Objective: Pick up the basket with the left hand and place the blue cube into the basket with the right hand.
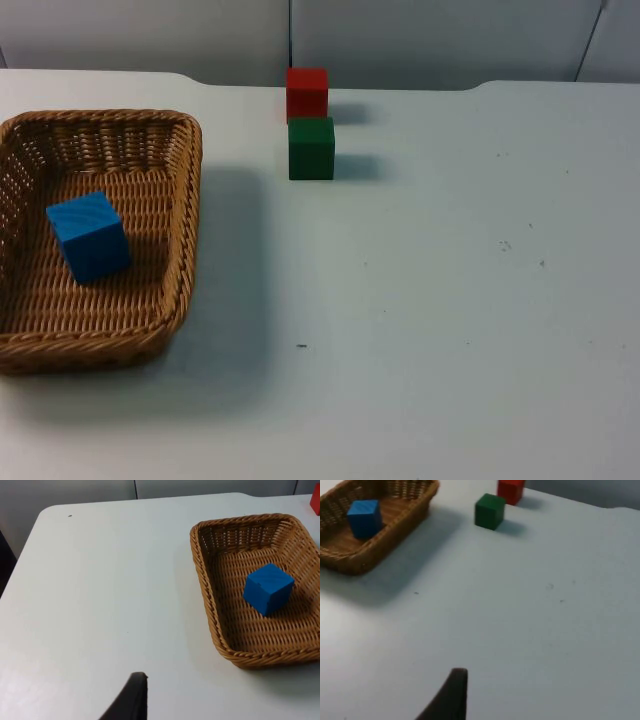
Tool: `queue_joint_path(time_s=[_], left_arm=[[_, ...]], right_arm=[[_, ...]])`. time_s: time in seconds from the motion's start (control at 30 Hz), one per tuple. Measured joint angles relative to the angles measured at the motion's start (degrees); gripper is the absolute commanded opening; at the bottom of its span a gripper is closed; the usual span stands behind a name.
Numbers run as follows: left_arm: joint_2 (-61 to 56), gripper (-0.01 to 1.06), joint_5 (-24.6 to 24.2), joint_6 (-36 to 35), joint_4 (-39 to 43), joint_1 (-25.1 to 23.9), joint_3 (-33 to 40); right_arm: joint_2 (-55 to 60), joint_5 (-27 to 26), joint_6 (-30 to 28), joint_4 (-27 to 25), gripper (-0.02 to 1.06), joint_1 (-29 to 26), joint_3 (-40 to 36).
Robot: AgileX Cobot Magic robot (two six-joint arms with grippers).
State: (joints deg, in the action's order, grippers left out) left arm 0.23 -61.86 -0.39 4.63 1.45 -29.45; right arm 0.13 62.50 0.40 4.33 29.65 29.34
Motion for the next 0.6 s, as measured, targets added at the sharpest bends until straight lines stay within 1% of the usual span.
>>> queue_joint_path(time_s=[0.07, 0.1, 0.13, 0.2, 0.23, 0.27, 0.37, 0.43, 0.6], left_arm=[[0.0, 1.05, 0.0, 0.0, 0.0, 0.0, 0.0], [0.0, 1.05, 0.0, 0.0, 0.0, 0.0, 0.0], [0.0, 1.05, 0.0, 0.0, 0.0, 0.0, 0.0], [0.0, 1.05, 0.0, 0.0, 0.0, 0.0, 0.0], [0.0, 1.05, 0.0, 0.0, 0.0, 0.0, 0.0], [0.0, 1.05, 0.0, 0.0, 0.0, 0.0, 0.0], [0.0, 1.05, 0.0, 0.0, 0.0, 0.0, 0.0], [0.0, 1.05, 0.0, 0.0, 0.0, 0.0, 0.0], [0.0, 1.05, 0.0, 0.0, 0.0, 0.0, 0.0]], right_arm=[[0.0, -0.1, 0.0, 0.0, 1.05, -5.3, 0.0], [0.0, -0.1, 0.0, 0.0, 1.05, -5.3, 0.0], [0.0, -0.1, 0.0, 0.0, 1.05, -8.8, 0.0], [0.0, -0.2, 0.0, 0.0, 1.05, -14.0, 0.0], [0.0, -0.2, 0.0, 0.0, 1.05, -16.0, 0.0], [0.0, -0.2, 0.0, 0.0, 1.05, -16.0, 0.0], [0.0, -0.2, 0.0, 0.0, 1.05, -22.5, 0.0], [0.0, -0.2, 0.0, 0.0, 1.05, -25.2, 0.0], [0.0, -0.2, 0.0, 0.0, 1.05, -27.6, 0.0]])
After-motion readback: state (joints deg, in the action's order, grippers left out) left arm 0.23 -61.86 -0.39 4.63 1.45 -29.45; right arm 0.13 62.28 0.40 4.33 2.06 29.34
